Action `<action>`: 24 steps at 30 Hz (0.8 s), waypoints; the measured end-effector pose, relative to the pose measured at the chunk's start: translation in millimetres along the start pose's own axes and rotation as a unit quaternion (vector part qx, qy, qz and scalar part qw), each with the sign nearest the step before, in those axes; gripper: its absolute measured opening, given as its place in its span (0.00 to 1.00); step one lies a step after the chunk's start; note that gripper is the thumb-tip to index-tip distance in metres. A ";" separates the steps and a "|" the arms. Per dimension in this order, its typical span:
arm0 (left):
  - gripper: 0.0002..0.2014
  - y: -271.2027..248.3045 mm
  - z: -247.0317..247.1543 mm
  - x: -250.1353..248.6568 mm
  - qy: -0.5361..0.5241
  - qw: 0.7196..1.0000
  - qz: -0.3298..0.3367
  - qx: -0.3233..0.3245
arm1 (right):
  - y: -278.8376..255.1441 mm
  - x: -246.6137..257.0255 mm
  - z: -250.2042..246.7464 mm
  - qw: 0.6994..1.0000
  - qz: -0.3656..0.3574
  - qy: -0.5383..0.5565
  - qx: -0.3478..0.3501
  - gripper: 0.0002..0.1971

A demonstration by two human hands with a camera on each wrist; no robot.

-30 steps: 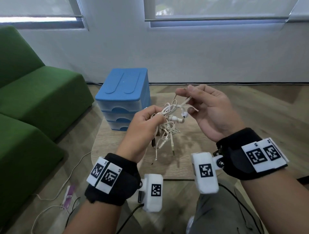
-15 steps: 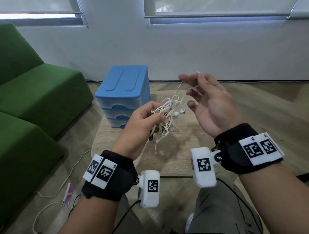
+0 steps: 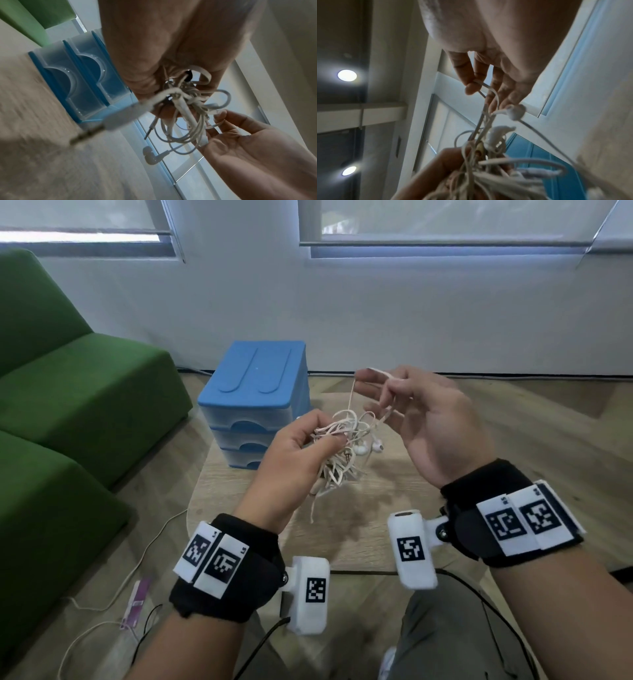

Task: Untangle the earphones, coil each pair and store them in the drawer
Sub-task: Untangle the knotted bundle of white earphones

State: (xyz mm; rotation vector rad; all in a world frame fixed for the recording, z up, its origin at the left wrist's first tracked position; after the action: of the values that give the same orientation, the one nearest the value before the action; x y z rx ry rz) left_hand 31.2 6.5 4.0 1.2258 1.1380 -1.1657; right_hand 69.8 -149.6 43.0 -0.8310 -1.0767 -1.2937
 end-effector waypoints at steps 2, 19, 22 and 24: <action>0.06 2.5 -4.2 -1.8 0.000 1.000 0.004 -0.014 | -0.7 0.0 2.2 1.000 -0.008 -0.020 -0.004 0.12; 0.03 -6.5 -12.9 3.9 0.043 0.999 0.005 -0.024 | 3.5 -17.5 6.4 0.993 0.055 0.102 -0.009 0.12; 0.04 -5.9 -14.1 3.9 0.049 0.998 0.007 -0.035 | 1.3 -15.4 6.5 0.997 -0.012 0.061 -0.041 0.11; 0.04 -5.1 -15.3 2.7 0.051 0.998 0.007 -0.040 | -1.1 -12.8 6.7 0.996 -0.059 0.030 -0.058 0.12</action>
State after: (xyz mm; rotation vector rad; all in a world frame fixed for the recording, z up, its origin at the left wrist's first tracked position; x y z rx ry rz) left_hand 26.4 21.8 0.5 1.2415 1.2385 -1.0464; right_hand 68.3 -139.3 33.0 -0.8200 -1.0217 -1.4831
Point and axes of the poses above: each hand's wrist, its own y-axis towards the middle knuckle, its own z-axis out of the palm, x = y × z, the point moved 8 cm from there along y, towards the middle knuckle, and after that the axes turned 6 degrees about -x, right-handed, at the moved point
